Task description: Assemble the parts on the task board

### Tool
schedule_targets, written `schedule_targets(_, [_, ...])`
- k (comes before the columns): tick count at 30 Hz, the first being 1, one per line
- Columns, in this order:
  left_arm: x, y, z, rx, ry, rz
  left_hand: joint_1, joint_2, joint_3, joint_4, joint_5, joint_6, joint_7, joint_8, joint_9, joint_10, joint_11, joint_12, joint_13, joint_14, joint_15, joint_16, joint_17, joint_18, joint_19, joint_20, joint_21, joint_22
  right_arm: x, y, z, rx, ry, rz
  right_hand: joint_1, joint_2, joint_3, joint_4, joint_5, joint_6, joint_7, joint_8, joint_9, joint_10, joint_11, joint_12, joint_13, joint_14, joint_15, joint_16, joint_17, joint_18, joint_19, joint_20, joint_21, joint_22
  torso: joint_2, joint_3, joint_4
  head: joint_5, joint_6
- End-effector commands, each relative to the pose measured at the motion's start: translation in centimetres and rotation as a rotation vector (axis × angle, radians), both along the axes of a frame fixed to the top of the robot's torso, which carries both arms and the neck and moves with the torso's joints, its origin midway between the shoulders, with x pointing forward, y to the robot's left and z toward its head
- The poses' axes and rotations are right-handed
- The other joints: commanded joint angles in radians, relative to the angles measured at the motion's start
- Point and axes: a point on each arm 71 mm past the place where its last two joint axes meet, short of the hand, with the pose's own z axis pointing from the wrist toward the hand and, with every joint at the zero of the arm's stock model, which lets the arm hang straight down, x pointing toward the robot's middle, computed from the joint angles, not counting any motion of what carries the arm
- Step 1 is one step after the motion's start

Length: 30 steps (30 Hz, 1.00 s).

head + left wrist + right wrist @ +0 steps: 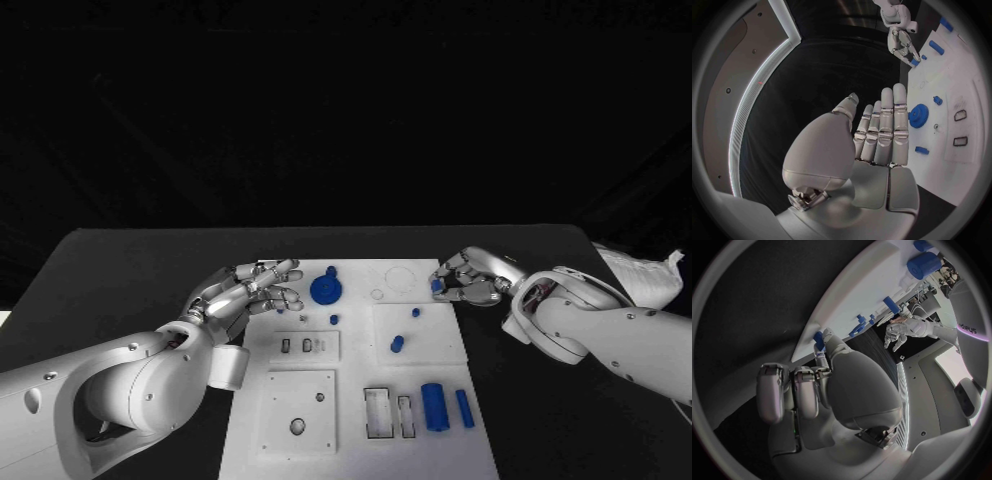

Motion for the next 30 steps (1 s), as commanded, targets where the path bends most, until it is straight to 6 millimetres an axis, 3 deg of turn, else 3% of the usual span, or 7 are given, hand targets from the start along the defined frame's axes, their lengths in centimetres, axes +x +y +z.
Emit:
schedule_targets(1, [-0.1, -0.2, 0.1, -0.01, -0.004, -0.017, 0.002, -0.001, 0.005, 0.002, -0.002, -0.003, 0.001, -0.001, -0.001, -0.006, -0.001, -0.004, -0.001, -0.01, 0.0, -0.004, 0.001, 0.01, -0.005, 0.001, 0.004, 0.001, -0.2, 0.4, 0.2, -0.008, -0.032, -0.007, 0.011, 0.026, 0.006, -0.002, -0.004, 0.023, -0.014, 0.009, 0.009, 0.089, -0.009, 0.005, 0.244, 0.104, -0.008, 0.004, 0.263, -0.009, 0.018, -0.007, 0.006, 0.001, -0.001, 0.0, 0.0005, 0.002, 0.0])
schedule_targets(8, [0.0, -0.2, 0.1, -0.01, -0.004, -0.016, 0.002, -0.001, 0.005, 0.002, -0.002, -0.003, 0.001, -0.001, -0.001, -0.006, -0.001, -0.004, -0.001, -0.01, 0.0, -0.004, 0.001, 0.01, -0.005, 0.001, 0.004, 0.001, -0.9, 1.9, 1.3, 0.043, -0.056, 0.0, 0.006, 0.028, 0.013, -0.003, -0.002, 0.022, -0.014, 0.008, 0.01, 0.088, -0.01, 0.004, 0.243, 0.104, -0.009, 0.004, 0.263, -0.009, 0.018, -0.009, 0.006, 0.001, -0.004, -0.0019, -0.0001, 0.008, 0.002])
schedule_targets(14, [0.2, -0.2, 0.0, -0.01, -0.005, -0.015, 0.002, -0.001, 0.006, 0.001, -0.003, -0.003, 0.001, -0.002, -0.001, -0.006, 0.0, -0.004, -0.001, -0.01, 0.001, -0.005, 0.001, 0.01, -0.007, 0.002, 0.005, 0.002, -1.6, 5.1, 2.9, 0.085, -0.063, 0.02, -0.004, 0.033, 0.023, -0.002, 0.001, 0.02, -0.014, 0.005, 0.009, 0.087, -0.009, 0.002, 0.242, 0.104, -0.01, 0.004, 0.263, -0.009, 0.018, -0.01, 0.006, 0.0, -0.011, -0.0053, 0.0007, 0.014, -0.001])
schedule_targets(21, [0.3, -0.3, 0.0, -0.011, -0.007, -0.016, 0.002, -0.001, 0.006, 0.001, -0.003, -0.003, 0.001, -0.002, -0.001, -0.006, 0.0, -0.004, -0.001, -0.01, 0.001, -0.005, 0.001, 0.01, -0.007, 0.002, 0.005, 0.002, -2.1, 10.1, 3.3, 0.094, -0.035, 0.066, -0.018, 0.033, 0.036, -0.004, 0.017, 0.017, -0.013, 0.002, 0.01, 0.083, -0.01, -0.006, 0.236, 0.104, -0.01, 0.004, 0.263, -0.008, 0.016, -0.011, 0.003, -0.006, -0.023, -0.0114, 0.0127, 0.036, -0.014])
schedule_targets(25, [0.6, 0.0, -0.1, -0.01, -0.01, -0.008, 0.002, -0.001, 0.006, 0.001, -0.003, -0.003, 0.001, -0.002, -0.001, -0.006, 0.0, -0.004, -0.001, -0.01, 0.001, -0.005, 0.001, 0.01, -0.007, 0.002, 0.005, 0.002, -2.4, 13.0, 2.7, 0.079, -0.011, 0.1, -0.02, 0.033, 0.038, -0.005, 0.02, 0.017, -0.013, 0.002, 0.01, 0.082, -0.01, -0.008, 0.235, 0.104, -0.01, 0.004, 0.263, -0.007, 0.015, -0.011, 0.002, -0.008, -0.028, -0.0147, 0.0207, 0.048, -0.023])
schedule_targets(27, [0.9, 0.4, -0.2, -0.005, -0.012, 0.005, 0.002, -0.001, 0.007, 0.0, -0.003, -0.004, 0.001, -0.002, -0.001, -0.007, 0.0, -0.004, -0.001, -0.011, 0.001, -0.005, 0.001, 0.01, -0.007, 0.002, 0.005, 0.002, -2.6, 14.3, 2.3, 0.066, 0.001, 0.119, -0.02, 0.033, 0.039, -0.005, 0.02, 0.017, -0.013, 0.002, 0.01, 0.081, -0.01, -0.009, 0.235, 0.104, -0.01, 0.004, 0.263, -0.007, 0.015, -0.011, 0.001, -0.009, -0.031, -0.0165, 0.0231, 0.065, -0.029])
schedule_targets(30, [1.2, 0.9, -0.4, 0.002, -0.016, 0.023, 0.002, -0.001, 0.007, 0.0, -0.003, -0.004, 0.001, -0.002, -0.001, -0.007, 0.0, -0.004, -0.001, -0.011, 0.001, -0.005, 0.001, 0.01, -0.007, 0.002, 0.005, 0.002, -2.9, 16.1, 1.5, 0.039, 0.014, 0.146, -0.022, 0.033, 0.041, -0.005, 0.022, 0.017, -0.013, 0.002, 0.01, 0.081, -0.009, -0.01, 0.234, 0.104, -0.01, 0.004, 0.263, -0.007, 0.014, -0.011, 0.0, -0.011, -0.034, -0.0191, 0.027, 0.068, -0.038])
